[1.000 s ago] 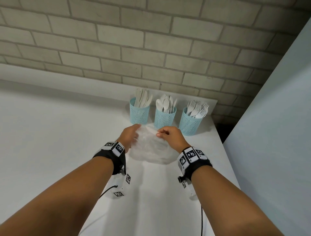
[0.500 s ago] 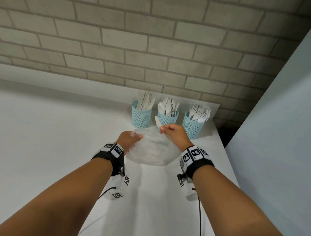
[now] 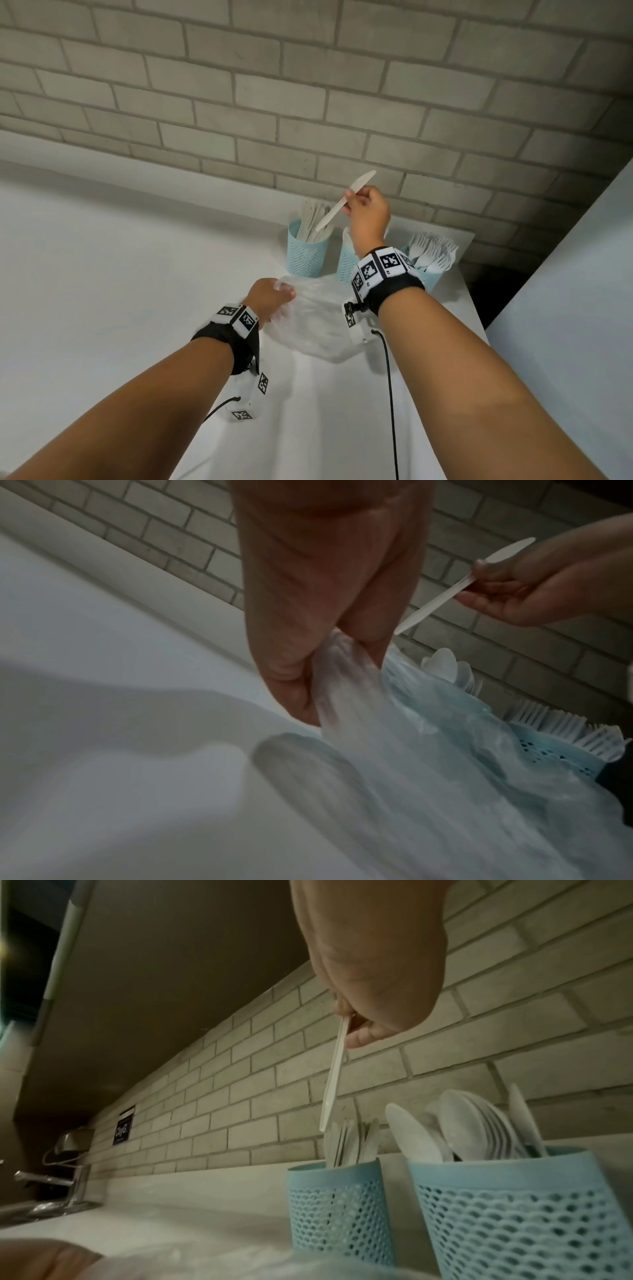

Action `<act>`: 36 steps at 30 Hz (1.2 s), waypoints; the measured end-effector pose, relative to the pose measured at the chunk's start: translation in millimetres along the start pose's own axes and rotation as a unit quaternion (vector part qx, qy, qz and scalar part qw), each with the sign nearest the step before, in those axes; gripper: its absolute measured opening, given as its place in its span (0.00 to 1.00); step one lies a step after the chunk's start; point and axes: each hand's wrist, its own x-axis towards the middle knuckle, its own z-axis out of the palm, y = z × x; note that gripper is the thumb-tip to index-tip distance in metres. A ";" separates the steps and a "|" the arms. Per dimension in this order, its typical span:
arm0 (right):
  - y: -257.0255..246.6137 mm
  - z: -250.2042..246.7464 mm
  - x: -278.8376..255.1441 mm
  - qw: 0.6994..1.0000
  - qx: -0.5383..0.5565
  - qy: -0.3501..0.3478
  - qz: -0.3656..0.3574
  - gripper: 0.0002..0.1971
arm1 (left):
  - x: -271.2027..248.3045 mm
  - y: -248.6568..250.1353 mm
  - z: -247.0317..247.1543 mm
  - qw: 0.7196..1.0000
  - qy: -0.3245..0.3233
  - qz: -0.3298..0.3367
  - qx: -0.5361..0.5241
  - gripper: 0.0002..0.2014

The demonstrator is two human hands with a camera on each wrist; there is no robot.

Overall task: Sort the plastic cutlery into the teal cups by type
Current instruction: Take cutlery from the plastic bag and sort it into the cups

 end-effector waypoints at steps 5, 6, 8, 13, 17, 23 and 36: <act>23.9 29.0 7.2 0.997 -0.069 -0.017 0.023 0.03 | 4.1 -3.7 -4.1 1.000 0.003 -0.013 0.000 0.04; 29.6 32.9 7.7 0.995 -0.090 -0.024 0.030 0.04 | 4.7 -3.8 -4.4 1.000 0.002 -0.012 0.002 0.04; 37.8 37.9 7.1 0.988 -0.143 -0.051 0.038 0.06 | 5.5 -3.5 -4.8 1.000 -0.001 -0.009 0.006 0.03; 42.0 43.8 7.0 0.981 -0.182 -0.068 0.026 0.08 | 9.0 -2.3 -5.6 1.000 -0.010 0.002 0.011 0.04; 43.0 47.5 10.6 0.974 -0.214 -0.075 -0.010 0.17 | 12.1 -2.7 -4.6 1.000 -0.013 0.003 0.010 0.05; 36.8 43.5 2.8 0.956 -0.250 -0.124 -0.096 0.16 | 11.1 -0.4 -2.3 1.000 -0.016 0.003 0.001 0.09; 22.1 -27.4 -42.9 0.731 -0.412 -0.535 0.094 0.60 | 10.9 10.2 5.5 0.997 -0.053 0.021 -0.058 0.11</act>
